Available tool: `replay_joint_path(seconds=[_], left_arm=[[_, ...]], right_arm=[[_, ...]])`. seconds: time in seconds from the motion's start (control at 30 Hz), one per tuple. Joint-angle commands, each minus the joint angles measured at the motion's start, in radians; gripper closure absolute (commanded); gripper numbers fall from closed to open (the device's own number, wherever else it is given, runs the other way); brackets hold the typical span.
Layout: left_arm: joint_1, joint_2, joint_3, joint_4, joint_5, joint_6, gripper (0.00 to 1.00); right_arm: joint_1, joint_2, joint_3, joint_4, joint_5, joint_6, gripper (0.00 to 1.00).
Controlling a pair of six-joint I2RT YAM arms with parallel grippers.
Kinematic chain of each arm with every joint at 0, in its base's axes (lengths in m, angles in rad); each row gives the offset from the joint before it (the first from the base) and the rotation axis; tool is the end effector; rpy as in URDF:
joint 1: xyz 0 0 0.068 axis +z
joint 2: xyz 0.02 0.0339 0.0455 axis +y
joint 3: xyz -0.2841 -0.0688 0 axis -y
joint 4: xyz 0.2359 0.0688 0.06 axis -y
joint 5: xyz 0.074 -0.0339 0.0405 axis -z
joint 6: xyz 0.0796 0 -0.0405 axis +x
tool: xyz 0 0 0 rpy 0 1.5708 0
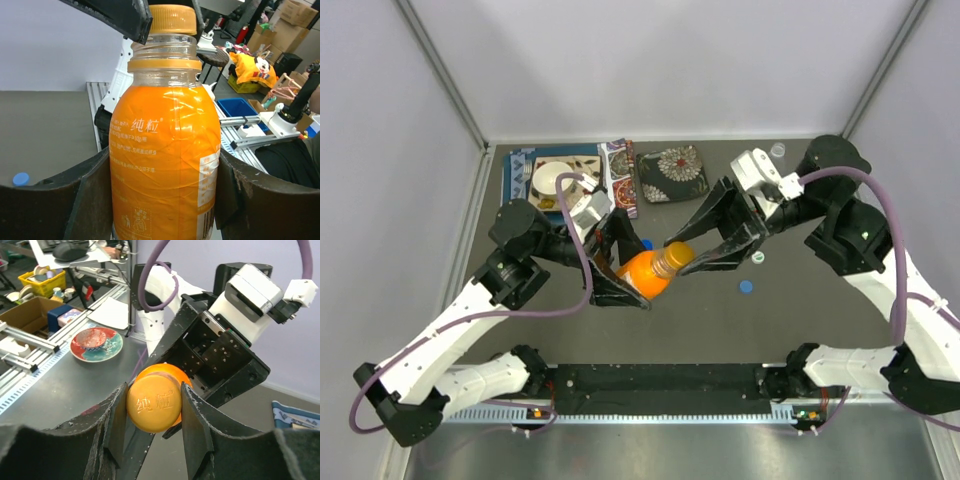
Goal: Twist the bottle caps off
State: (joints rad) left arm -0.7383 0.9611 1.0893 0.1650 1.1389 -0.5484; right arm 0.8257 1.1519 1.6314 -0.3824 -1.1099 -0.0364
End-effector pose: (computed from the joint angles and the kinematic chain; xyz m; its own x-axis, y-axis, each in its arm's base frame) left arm 0.0892 -0.1789 0.4671 -0.2997 -0.0223 -0.9538 0.9006 -0.3365 -0.2751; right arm 0.0798 0.1916 0.5457 0.0996 0.0841 -0.9915 -0.9283 -0.3508 -0.1230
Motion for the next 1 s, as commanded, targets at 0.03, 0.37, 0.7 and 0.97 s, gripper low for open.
replay_joint_path(seconds=[0.03, 0.37, 0.7, 0.97], left_arm=[[0.028, 0.001, 0.004, 0.152, -0.005, -0.048, 0.69], [0.040, -0.041, 0.015, -0.093, -0.158, 0.151, 0.69], [0.043, -0.183, -0.054, -0.237, -0.387, 0.280, 0.69], [0.043, -0.289, -0.098, -0.292, -0.520, 0.324, 0.68]], right_arm=[[-0.007, -0.057, 0.002, -0.038, -0.275, -0.005, 1.00], [-0.010, -0.176, -0.068, 0.043, 0.882, 0.056, 1.00], [-0.019, -0.218, -0.551, -0.055, 1.702, 0.321, 1.00], [-0.026, -0.049, -0.763, -0.052, 1.710, 0.587, 1.00]])
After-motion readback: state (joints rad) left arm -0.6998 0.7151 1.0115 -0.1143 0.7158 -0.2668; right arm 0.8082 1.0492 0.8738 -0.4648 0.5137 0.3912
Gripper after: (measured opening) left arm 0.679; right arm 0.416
